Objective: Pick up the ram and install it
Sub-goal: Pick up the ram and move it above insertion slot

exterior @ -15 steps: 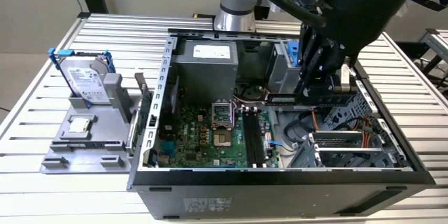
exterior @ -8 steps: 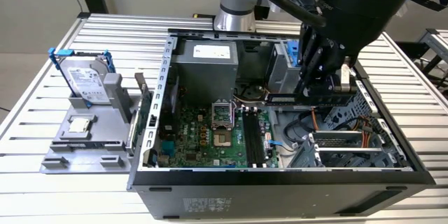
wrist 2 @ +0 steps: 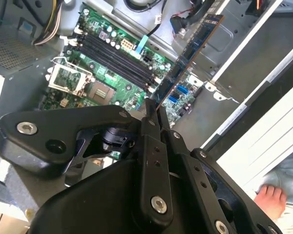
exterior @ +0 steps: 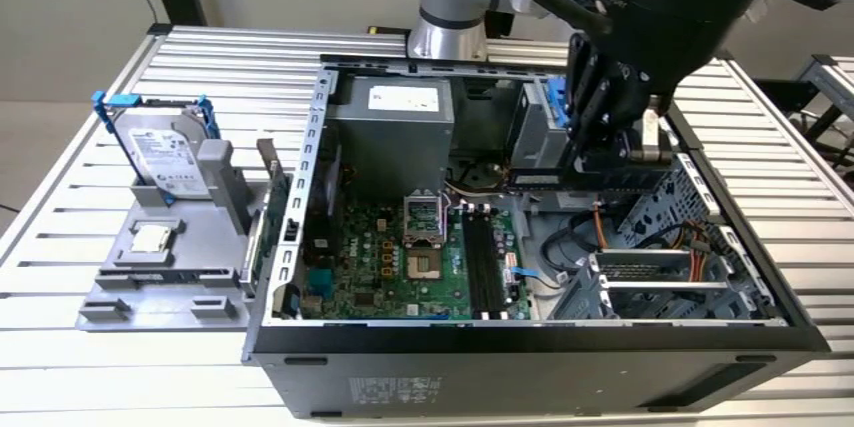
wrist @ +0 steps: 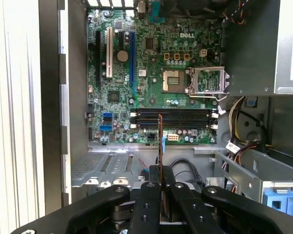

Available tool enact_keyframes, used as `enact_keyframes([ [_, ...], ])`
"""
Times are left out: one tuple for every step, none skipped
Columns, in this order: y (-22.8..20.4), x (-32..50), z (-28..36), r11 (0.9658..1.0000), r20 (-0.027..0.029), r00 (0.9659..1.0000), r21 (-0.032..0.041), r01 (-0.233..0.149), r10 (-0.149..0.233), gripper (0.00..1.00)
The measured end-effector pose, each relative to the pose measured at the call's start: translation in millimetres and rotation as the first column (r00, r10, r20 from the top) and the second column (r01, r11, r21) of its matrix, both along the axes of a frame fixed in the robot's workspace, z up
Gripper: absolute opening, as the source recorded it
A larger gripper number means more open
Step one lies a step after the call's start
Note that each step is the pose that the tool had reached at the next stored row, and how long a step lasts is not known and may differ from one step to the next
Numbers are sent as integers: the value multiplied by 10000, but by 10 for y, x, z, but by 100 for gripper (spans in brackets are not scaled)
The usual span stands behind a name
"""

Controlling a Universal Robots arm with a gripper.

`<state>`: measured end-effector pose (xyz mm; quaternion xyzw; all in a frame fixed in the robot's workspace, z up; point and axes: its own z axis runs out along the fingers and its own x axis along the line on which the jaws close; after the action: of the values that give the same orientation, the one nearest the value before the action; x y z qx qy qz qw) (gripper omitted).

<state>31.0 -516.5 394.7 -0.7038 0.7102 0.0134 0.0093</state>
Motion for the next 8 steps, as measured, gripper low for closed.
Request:
enact_keyframes([
  [9, 0, -1, 10000, 1, 10000, 5, 16, -16, 0],
  [15, 0, -1, 10000, 0, 10000, 7, 38, -38, 0],
  [21, -1, -1, 10000, 0, 10000, 10, 68, -68, 0],
  [25, -2, -2, 9999, 0, 9999, 11, 100, -100, 0],
  [31, -3, -2, 9999, 0, 9999, 11, 133, -133, 0],
  [37, -6, -3, 9999, 0, 9999, 11, 164, -164, 0],
  [45, -10, -4, 9998, 0, 9998, 11, 190, -190, 0],
  [54, -14, -5, 9998, 0, 9998, 10, 212, -212, 0],
])
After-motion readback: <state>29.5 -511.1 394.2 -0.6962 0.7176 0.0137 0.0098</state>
